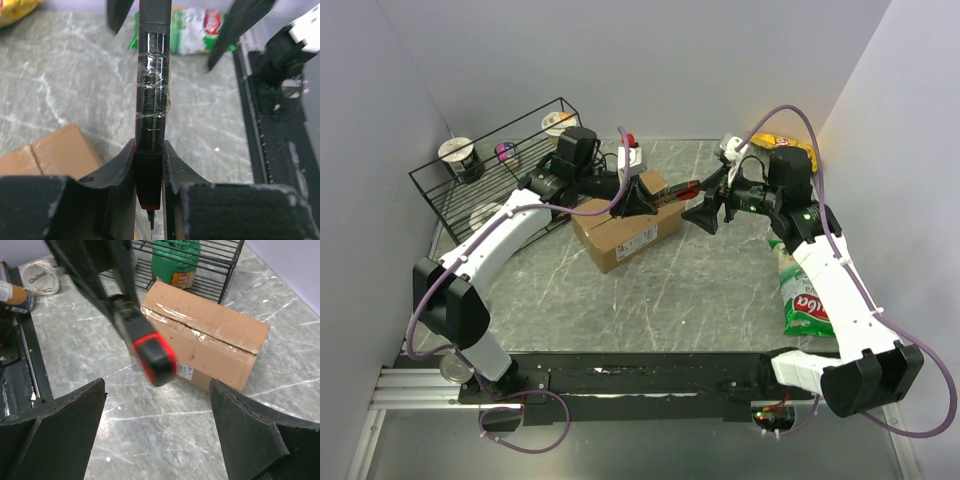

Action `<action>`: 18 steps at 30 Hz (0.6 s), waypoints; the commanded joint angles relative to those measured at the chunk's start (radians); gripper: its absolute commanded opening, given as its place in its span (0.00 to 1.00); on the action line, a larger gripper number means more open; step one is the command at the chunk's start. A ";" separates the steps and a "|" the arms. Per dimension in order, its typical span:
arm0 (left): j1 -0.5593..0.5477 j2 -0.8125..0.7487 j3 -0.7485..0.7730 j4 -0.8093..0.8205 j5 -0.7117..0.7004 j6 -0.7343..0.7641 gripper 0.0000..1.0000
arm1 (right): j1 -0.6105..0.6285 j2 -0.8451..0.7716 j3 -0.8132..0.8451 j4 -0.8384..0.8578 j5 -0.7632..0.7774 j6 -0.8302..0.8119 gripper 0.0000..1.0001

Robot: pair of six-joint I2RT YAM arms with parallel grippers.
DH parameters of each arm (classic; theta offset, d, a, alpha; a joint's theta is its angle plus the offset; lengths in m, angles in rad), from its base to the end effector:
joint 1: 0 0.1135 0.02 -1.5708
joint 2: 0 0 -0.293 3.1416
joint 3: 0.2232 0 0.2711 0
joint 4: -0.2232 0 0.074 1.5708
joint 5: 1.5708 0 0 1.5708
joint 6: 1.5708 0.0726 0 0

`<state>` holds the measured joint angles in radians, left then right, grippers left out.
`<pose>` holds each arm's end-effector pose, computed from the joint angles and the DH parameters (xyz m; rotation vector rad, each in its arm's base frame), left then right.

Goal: Unpack the express box
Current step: Cut the express box at the center of the board.

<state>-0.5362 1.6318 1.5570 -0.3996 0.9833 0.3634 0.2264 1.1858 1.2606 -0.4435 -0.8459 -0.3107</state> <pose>0.3195 -0.2602 0.3939 1.3734 1.4282 -1.1040 0.2636 0.1165 0.4206 -1.0108 1.5844 0.7557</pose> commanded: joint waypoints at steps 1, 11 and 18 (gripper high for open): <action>-0.002 -0.064 0.002 0.087 0.093 -0.061 0.01 | 0.010 0.038 0.059 0.026 0.028 0.018 0.92; -0.002 -0.044 -0.008 0.074 0.190 -0.063 0.01 | 0.043 0.050 0.054 0.164 -0.177 0.117 0.87; -0.002 -0.023 0.003 0.100 0.215 -0.080 0.01 | 0.082 0.072 0.062 0.140 -0.202 0.111 0.79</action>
<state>-0.5362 1.6039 1.5364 -0.3527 1.1297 0.3004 0.2932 1.2552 1.2846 -0.3378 -0.9974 -0.2211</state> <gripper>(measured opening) 0.234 0.805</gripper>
